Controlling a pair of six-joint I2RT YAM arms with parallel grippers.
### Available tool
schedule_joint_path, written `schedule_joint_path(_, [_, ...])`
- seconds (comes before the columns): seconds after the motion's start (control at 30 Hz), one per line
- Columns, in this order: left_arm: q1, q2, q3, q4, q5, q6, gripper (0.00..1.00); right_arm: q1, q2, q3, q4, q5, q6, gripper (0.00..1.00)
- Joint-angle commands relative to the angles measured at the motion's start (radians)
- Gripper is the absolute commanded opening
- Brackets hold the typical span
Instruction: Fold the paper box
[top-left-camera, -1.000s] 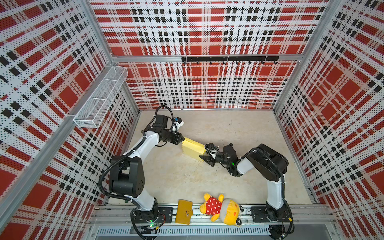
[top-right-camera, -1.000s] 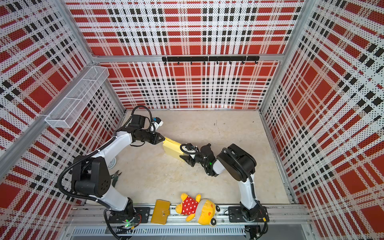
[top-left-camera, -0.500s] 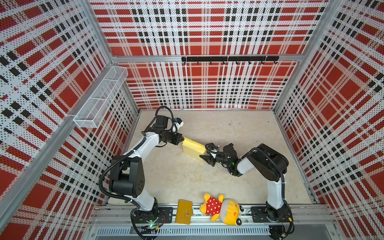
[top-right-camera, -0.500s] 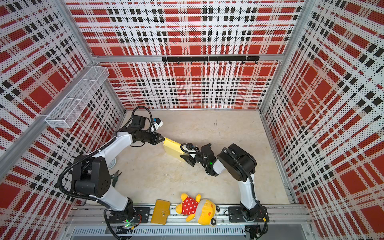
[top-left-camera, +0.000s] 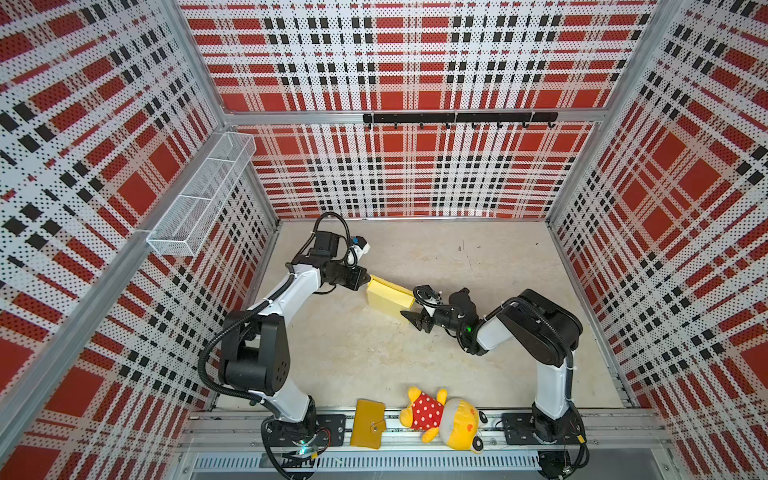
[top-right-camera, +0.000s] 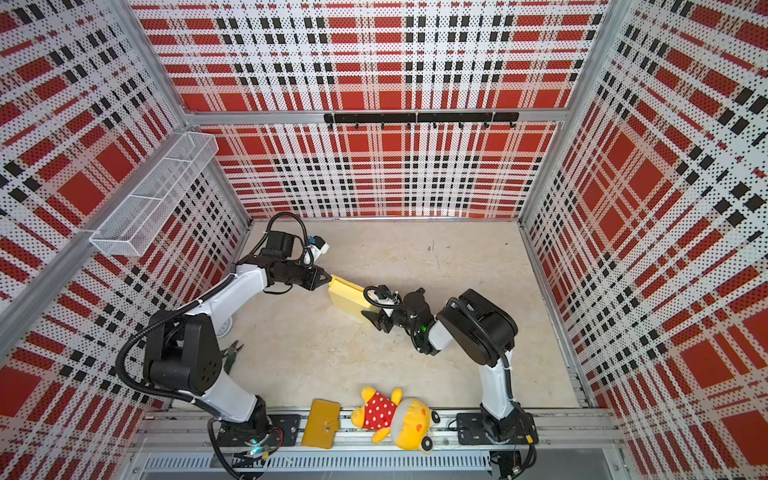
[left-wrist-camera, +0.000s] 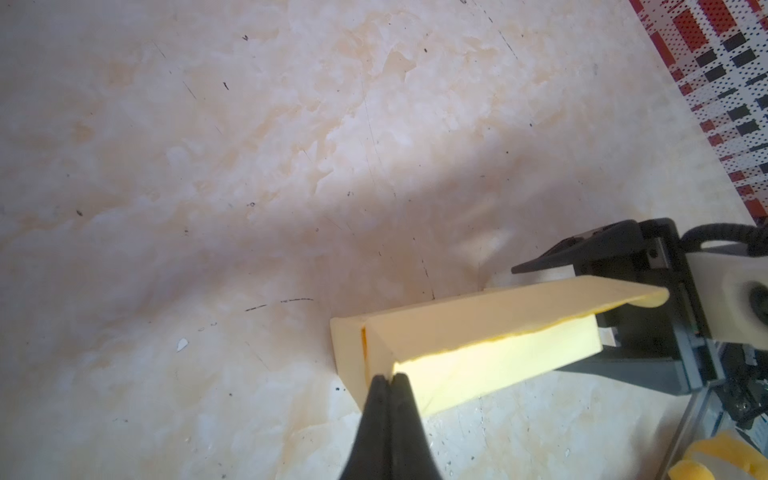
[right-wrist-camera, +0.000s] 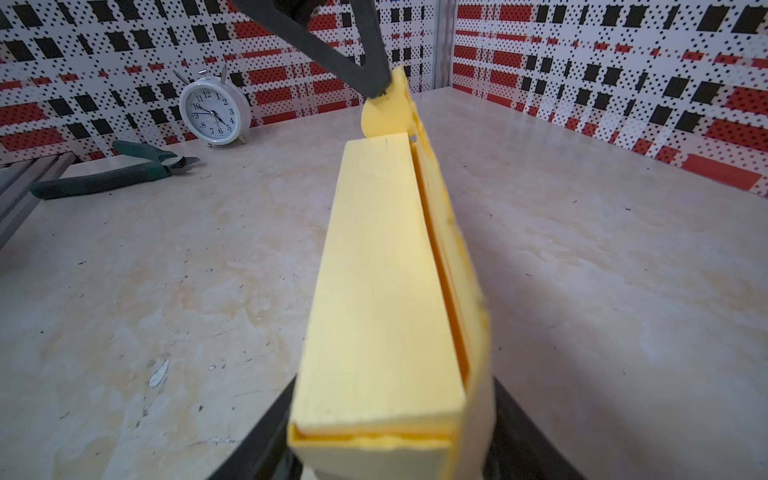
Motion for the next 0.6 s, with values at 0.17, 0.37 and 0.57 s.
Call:
schedule_joint_path(0.17, [-0.015,-0.015,-0.014,0.005,-0.014,-0.010,0.00,-0.005,-0.117,-0.129,0.065,0.085,0.014,0.68])
schedule_joint_path(0.37, [-0.018,-0.020,-0.013,0.005,-0.024,-0.010,0.00,0.004,-0.311,-0.257,-0.040,0.179,0.048,0.65])
schedule_joint_path(0.57, [-0.029,-0.015,-0.013,0.005,-0.025,-0.007,0.00,0.018,-0.621,-0.204,-0.564,0.308,0.124,0.61])
